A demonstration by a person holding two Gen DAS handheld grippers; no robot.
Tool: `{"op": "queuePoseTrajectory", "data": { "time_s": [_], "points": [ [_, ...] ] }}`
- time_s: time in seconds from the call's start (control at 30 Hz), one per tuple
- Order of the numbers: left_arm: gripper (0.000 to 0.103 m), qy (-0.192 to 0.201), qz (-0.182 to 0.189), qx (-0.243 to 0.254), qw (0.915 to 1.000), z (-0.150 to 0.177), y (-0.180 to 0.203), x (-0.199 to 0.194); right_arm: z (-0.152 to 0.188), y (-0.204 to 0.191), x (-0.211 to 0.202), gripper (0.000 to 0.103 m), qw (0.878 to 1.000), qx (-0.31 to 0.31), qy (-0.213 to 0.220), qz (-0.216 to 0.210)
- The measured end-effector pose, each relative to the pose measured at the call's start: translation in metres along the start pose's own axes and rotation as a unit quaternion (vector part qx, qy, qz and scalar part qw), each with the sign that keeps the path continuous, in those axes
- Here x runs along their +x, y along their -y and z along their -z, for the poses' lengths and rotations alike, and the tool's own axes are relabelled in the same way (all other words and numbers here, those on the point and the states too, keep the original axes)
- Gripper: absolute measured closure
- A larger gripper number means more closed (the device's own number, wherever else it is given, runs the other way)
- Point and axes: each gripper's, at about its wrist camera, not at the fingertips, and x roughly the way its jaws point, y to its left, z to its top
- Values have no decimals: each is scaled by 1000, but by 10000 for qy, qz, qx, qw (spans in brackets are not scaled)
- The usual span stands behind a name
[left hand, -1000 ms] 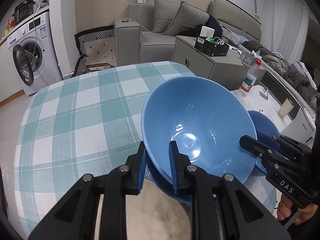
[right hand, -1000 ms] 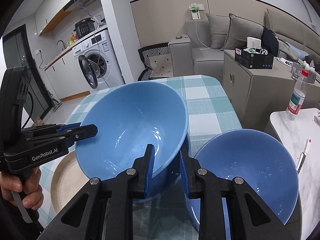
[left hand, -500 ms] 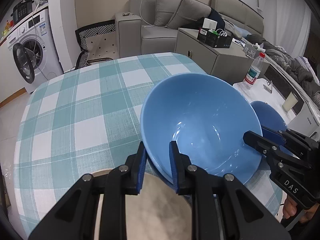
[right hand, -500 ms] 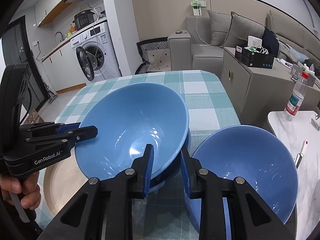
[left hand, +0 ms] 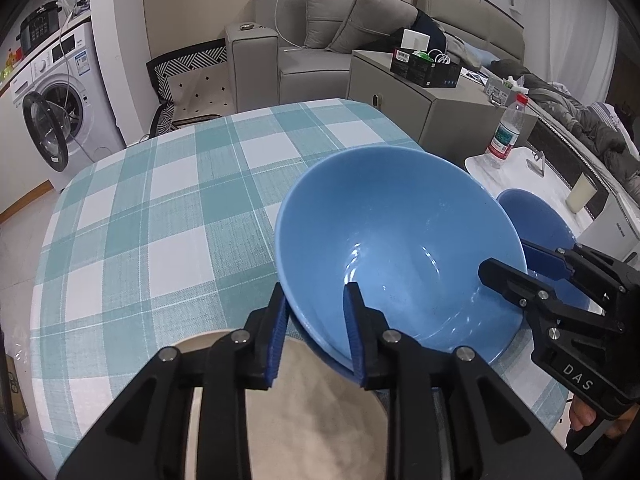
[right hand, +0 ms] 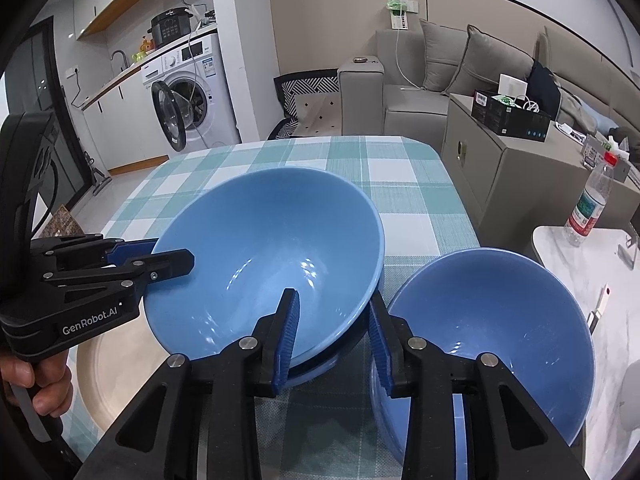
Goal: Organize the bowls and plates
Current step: 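Lower the held blue bowl into another blue bowl with both grippers, then open both grippers and withdraw them from the stacked bowls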
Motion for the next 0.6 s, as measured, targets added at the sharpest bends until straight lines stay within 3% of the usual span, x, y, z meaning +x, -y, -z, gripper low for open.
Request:
{"op": "queuePoseTrajectory", "data": {
  "time_s": [0.27,0.6],
  "points": [
    [71,-127,45,-13,9999,3,1,2,2,2,4,63,10000,-69,-23,43],
    [54,-52,114,161,9998,8,14,-6,-1,9,-5,50,9996,-8,202,-202]
  ]
}}
